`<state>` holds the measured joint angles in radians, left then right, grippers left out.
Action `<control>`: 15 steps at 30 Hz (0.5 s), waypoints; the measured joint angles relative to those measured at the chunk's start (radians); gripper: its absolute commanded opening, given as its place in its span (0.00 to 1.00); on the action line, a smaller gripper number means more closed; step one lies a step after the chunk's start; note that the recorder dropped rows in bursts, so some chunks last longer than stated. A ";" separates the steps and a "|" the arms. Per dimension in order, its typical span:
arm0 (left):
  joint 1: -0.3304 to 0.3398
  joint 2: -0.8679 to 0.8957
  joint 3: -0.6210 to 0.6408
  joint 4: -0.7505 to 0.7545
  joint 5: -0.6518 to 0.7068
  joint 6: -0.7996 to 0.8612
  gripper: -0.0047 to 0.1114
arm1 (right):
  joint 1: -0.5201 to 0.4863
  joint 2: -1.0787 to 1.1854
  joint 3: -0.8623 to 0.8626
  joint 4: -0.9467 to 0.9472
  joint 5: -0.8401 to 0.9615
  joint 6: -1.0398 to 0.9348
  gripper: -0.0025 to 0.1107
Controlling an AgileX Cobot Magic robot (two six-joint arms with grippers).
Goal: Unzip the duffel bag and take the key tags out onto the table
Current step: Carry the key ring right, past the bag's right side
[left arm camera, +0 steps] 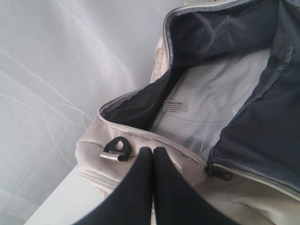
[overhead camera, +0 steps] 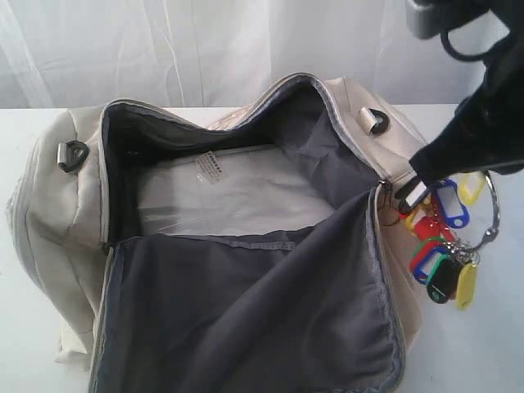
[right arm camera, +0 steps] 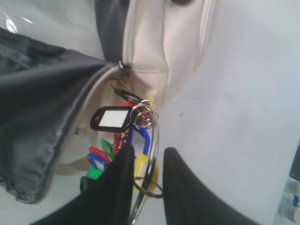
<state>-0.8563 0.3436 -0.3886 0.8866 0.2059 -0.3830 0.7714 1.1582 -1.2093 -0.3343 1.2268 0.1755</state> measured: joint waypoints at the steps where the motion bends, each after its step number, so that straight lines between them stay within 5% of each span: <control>1: 0.000 0.000 0.000 0.000 0.000 0.000 0.04 | 0.000 0.000 0.019 -0.021 -0.002 0.010 0.02; 15: 0.000 0.000 0.000 0.000 0.000 -0.011 0.04 | 0.000 0.000 0.225 -0.159 -0.005 0.117 0.02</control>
<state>-0.8563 0.3436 -0.3886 0.8866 0.2059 -0.3938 0.7714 1.1582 -0.9840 -0.4929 1.2214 0.2928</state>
